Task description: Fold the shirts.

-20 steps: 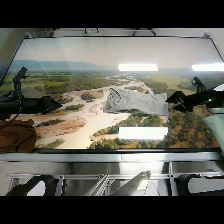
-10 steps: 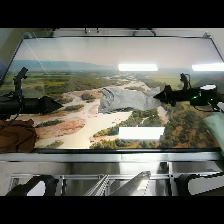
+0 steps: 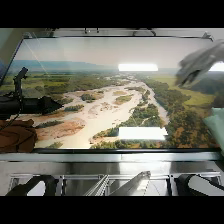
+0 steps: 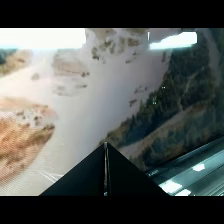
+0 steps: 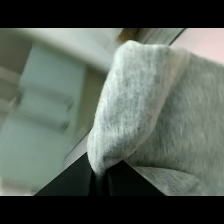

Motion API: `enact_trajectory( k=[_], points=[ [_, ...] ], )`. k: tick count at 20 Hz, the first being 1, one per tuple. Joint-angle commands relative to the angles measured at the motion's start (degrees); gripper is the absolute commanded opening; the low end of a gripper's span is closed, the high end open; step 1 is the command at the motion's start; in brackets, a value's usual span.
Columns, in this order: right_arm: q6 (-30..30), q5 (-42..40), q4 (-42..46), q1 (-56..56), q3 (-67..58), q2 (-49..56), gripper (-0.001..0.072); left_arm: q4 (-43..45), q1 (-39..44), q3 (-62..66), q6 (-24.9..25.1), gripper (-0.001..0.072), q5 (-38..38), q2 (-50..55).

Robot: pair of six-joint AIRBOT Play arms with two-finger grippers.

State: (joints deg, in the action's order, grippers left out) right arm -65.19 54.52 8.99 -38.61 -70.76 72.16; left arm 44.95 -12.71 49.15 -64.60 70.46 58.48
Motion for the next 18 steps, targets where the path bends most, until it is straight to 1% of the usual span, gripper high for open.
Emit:
enact_trajectory(
  k=[1, 2, 3, 4, 5, 6, 7, 9, 11, 13, 18],
  points=[
    [-21.62, -1.31, 31.85, -14.1, 0.07, -12.07, 0.0018, 0.0, -0.04, -0.02, 0.09, 0.0017, -0.13, -0.04],
    [-28.17, 1.86, 45.16, -17.29, 1.07, -15.47, 0.0018, 0.0, -0.04, -0.02, 0.09, 0.0017, -0.13, -0.04],
    [-32.85, 5.7, 56.59, -19.76, 2.56, -18.1, 0.0018, 0.0, -0.04, -0.02, 0.09, 0.0017, -0.13, -0.04],
    [-35.63, 9.68, 65.75, -22.05, 4.44, -19.82, 0.0019, 0.0, -0.04, -0.02, 0.09, 0.0017, -0.2, -0.04],
    [-36.04, 12.9, 73.24, -24.5, 7.13, -21.14, 0.0018, 0.0, -0.04, -0.04, 0.09, 0.0017, -0.37, -0.04],
    [-36.0, 14.21, 78.01, -27.06, 10.45, -22.1, 0.0019, 0.02, -0.04, -0.02, 0.13, 0.0017, -0.55, -0.04],
    [-36.0, 14.29, 80.11, -29.33, 13.73, -22.67, 0.0019, 0.02, -0.04, -0.04, 0.24, 0.0017, -0.57, -0.02],
    [-35.34, 13.14, 80.39, -33.42, 20.24, -22.97, 0.0019, 0.02, -0.04, -0.02, 0.7, 0.0017, 0.09, -0.04],
    [-33.57, 11.28, 80.43, -35.21, 24.7, -22.84, 0.0019, 0.0, -0.04, -0.02, 0.7, 0.0017, 0.37, -0.04],
    [-32.92, 9.68, 81.44, -35.28, 25.33, -22.88, 0.0019, -0.02, -0.04, -0.02, 0.7, 0.0017, 0.31, -0.04],
    [-32.92, 9.33, 85.59, -35.28, 24.68, -22.86, 0.002, 0.02, -0.04, -0.02, 0.72, 0.0017, 0.31, -0.04]
  ],
)
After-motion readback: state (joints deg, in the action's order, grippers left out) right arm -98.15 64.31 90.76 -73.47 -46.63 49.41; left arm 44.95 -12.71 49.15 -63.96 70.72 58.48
